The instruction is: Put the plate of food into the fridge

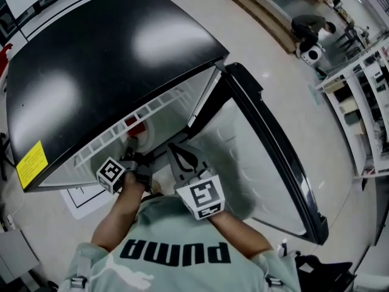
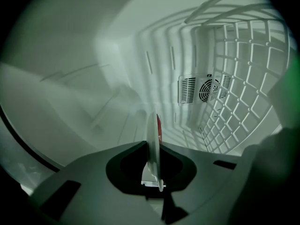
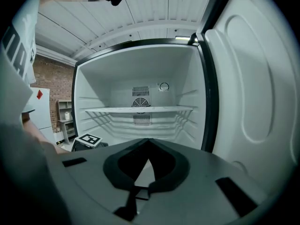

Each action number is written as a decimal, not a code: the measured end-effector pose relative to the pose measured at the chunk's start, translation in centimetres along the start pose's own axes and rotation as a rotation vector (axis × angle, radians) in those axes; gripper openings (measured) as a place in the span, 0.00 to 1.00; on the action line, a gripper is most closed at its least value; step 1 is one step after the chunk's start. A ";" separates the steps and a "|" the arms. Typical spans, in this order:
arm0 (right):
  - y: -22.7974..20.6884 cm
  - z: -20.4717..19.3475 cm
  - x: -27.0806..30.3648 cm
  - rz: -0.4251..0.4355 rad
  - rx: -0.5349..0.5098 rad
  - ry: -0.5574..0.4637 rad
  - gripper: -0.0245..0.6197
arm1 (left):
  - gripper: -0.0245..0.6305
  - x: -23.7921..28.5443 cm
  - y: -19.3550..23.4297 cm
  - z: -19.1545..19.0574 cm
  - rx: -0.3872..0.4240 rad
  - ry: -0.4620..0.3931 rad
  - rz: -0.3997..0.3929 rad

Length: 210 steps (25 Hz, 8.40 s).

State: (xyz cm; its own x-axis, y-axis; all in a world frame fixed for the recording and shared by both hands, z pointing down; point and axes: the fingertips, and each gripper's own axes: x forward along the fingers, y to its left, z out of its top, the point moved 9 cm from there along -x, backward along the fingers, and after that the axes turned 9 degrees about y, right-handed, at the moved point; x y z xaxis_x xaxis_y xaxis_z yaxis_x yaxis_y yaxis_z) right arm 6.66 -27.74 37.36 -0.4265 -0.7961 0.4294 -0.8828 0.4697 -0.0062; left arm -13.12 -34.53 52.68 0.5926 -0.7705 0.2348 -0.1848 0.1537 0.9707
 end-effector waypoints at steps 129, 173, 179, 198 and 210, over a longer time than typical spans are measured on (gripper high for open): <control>6.4 -8.2 -11.5 0.261 0.106 -0.084 0.05 | 0.04 -17.8 -8.6 -15.7 1.263 -0.076 0.253; 26.2 -11.5 -23.9 -0.091 0.127 -0.086 0.05 | 0.04 -37.5 -6.9 -19.2 1.412 0.153 -0.081; 28.7 -12.7 -25.7 -0.114 0.162 -0.064 0.05 | 0.04 -40.3 -6.1 -19.9 1.414 0.184 -0.083; 29.3 -16.4 -30.4 -0.153 0.206 -0.050 0.05 | 0.04 -41.8 -5.6 -24.9 1.422 0.257 -0.110; 30.7 -16.5 -31.3 -0.152 0.185 -0.060 0.05 | 0.04 -42.7 -5.2 -25.2 1.433 0.244 -0.104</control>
State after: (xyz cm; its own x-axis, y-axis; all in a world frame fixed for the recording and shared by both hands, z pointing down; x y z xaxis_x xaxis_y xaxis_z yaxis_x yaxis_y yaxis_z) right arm -3.86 17.90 38.57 -0.2922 -0.8762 0.3833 -0.9563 0.2695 -0.1130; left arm -17.72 13.20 38.87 0.7406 -0.5947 0.3129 -0.6544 -0.7440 0.1350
